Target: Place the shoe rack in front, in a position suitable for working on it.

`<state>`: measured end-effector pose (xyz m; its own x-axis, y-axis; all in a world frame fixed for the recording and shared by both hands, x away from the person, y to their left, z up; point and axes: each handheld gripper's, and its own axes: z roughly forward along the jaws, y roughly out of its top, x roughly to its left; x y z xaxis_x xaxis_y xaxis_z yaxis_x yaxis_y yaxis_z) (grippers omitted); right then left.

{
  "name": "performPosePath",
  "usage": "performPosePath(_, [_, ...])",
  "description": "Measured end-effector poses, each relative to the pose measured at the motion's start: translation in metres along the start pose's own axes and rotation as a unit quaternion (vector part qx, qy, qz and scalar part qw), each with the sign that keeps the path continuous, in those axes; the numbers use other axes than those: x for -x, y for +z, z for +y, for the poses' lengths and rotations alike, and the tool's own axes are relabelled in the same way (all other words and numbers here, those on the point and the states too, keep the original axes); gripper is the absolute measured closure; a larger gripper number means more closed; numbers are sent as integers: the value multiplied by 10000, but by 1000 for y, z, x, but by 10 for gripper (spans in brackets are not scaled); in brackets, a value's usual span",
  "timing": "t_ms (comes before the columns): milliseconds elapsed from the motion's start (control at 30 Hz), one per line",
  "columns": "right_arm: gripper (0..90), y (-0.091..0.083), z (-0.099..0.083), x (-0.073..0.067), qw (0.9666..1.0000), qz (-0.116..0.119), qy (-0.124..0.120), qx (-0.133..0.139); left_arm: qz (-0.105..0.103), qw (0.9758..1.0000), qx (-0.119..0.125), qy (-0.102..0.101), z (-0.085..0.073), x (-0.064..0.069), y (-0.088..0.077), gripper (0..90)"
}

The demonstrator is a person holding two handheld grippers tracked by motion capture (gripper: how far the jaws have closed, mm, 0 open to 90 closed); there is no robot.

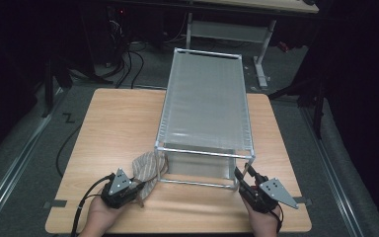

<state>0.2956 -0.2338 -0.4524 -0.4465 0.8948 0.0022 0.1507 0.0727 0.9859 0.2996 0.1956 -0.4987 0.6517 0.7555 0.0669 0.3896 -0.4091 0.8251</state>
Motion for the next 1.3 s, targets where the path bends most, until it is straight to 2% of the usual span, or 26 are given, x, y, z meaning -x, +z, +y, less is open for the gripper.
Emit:
performPosePath(133, [579, 0, 0, 0, 10000, 5, 20, -13, 10, 9999, 21, -172, -3, -1, 0, 693])
performPosePath(267, [578, 0, 0, -1, 10000, 7, 27, -12, 94, 9992, 201, -327, -3, -4, -6, 689])
performPosePath(300, [578, 0, 0, -1, 10000, 7, 27, -12, 137, 9989, 237, -374, -4, -7, -8, 689])
performPosePath(333, [577, 0, 0, -1, 10000, 1, 27, -5, 199, 9978, 357, -527, -5, -13, -13, 688])
performPosePath(367, [577, 0, 0, -1, 10000, 1, 27, -5, 199, 9978, 357, -527, -5, -13, -13, 688])
performPosePath(400, [575, 0, 0, -1, 10000, -10, 24, -3, 297, 9963, 479, -656, -7, -20, -21, 688])
performPosePath(433, [575, 0, 0, -1, 10000, -10, 24, -3, 297, 9963, 479, -656, -7, -20, -21, 688])
performPosePath(467, [575, 0, -1, -1, 10000, -14, 11, -10, 455, 9943, 578, -772, -9, -28, -29, 688])
performPosePath(500, [575, 0, -1, -1, 10000, -14, 11, -10, 455, 9943, 578, -772, -9, -28, -29, 688])
performPosePath(633, [574, 1, -1, -1, 10000, -16, 2, -8, 722, 9894, 681, -1058, -16, -46, -42, 688])
performPosePath(700, [574, 1, -1, 0, 10000, -15, -3, -9, 872, 9877, 641, -1129, -20, -53, -46, 688])
performPosePath(733, [574, 1, -1, 0, 10000, -15, 2, -11, 983, 9858, 591, -1226, -25, -60, -48, 688])
performPosePath(767, [574, 1, -1, 0, 10000, -15, 2, -11, 983, 9858, 591, -1226, -25, -60, -48, 687])
performPosePath(833, [573, 1, -1, -1, 10000, -18, -1, -13, 1151, 9837, 509, -1283, -28, -66, -50, 687])
performPosePath(900, [574, 1, -1, 0, 10000, -17, -9, -16, 1300, 9808, 453, -1379, -31, -71, -51, 686])
performPosePath(933, [574, 1, -1, 0, 10000, -14, -6, -21, 1431, 9791, 324, -1411, -35, -75, -52, 684])
performPosePath(1000, [573, 1, -1, 0, 10000, -4, -8, -21, 1441, 9791, 237, -1416, -36, -76, -50, 677])
performPosePath(1100, [572, 1, -1, 0, 10000, -9, -11, -17, 1307, 9801, 50, -1492, -39, -78, -45, 655])
performPosePath(1233, [571, 0, -1, 0, 10000, 0, -17, -24, 1215, 9802, 150, -1555, -37, -78, -45, 497])
performPosePath(1267, [571, 1, -1, 0, 10000, 0, -11, -25, 1166, 9809, 201, -1543, -36, -78, -46, 497])
performPosePath(1300, [571, 1, -1, 1, 10000, 1, -2, -28, 1168, 9814, 261, -1502, -35, -78, -47, 448])
